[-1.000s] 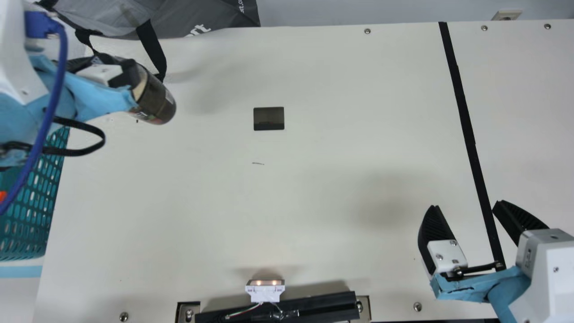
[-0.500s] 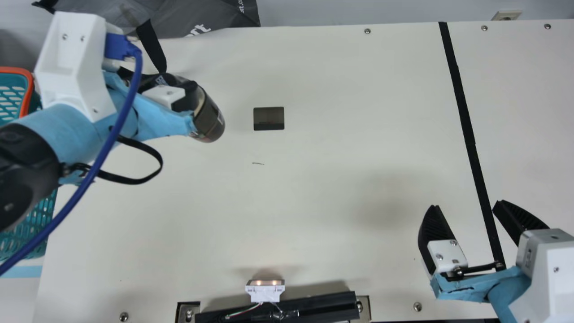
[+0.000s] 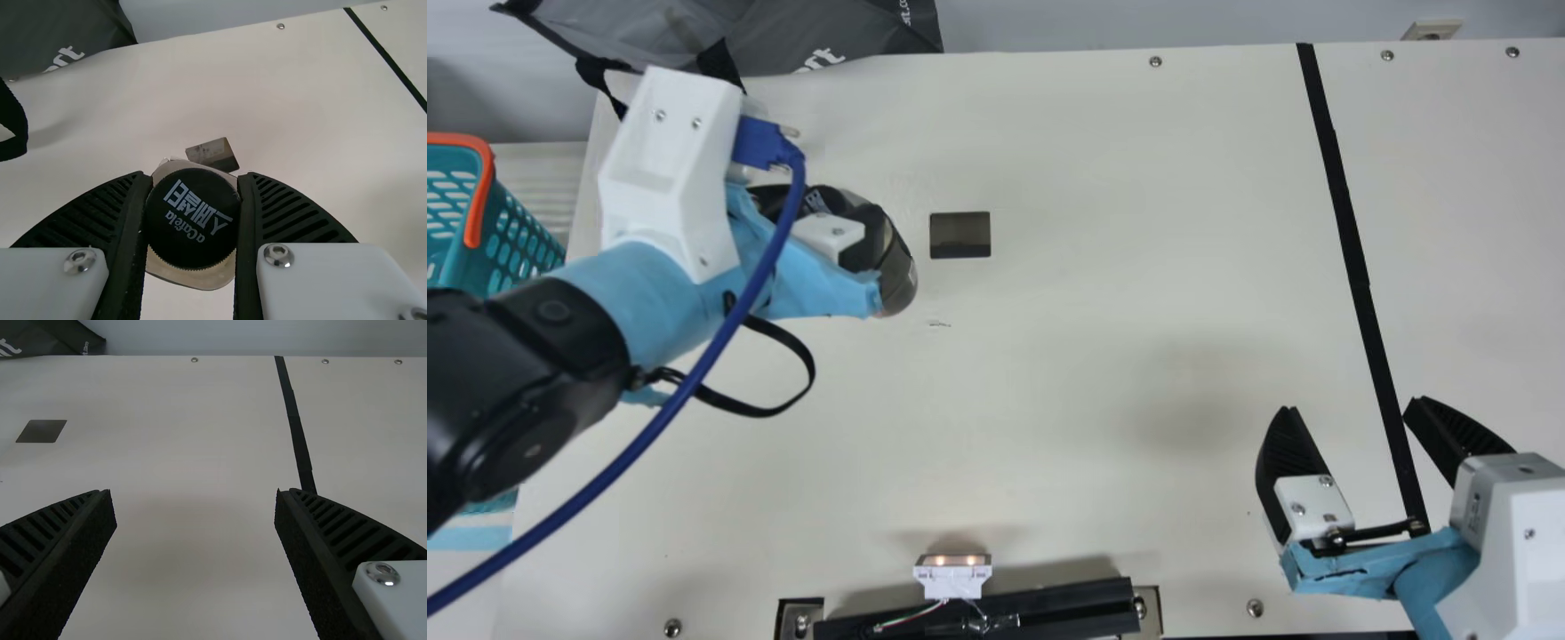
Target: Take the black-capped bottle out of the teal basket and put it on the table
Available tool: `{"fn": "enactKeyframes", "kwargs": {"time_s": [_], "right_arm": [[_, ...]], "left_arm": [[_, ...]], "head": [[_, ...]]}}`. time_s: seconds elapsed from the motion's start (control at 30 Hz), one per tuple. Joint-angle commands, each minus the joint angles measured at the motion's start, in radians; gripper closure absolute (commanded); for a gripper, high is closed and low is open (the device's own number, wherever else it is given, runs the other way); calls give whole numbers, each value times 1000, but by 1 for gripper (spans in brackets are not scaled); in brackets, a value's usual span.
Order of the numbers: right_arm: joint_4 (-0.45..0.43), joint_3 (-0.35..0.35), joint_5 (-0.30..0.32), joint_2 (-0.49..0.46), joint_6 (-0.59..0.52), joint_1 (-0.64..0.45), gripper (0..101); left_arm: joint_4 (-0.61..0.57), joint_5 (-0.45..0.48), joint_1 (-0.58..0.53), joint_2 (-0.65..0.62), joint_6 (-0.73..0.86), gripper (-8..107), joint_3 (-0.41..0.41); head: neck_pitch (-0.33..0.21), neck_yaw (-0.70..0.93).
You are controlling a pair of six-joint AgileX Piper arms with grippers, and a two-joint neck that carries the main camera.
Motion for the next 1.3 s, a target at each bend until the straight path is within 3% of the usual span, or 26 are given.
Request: {"fn": "enactKeyframes", "kwargs": {"time_s": [0.0,1.27], "right_arm": [[0,0,0,0,0,0,10],[-1,0,0,0,0,0,10]], "left_arm": [[7,1,-11,1,-11,99,5],[80,-84,-66,-39,-87,99,167]], "head": [[-4,8],[-4,8]]}}
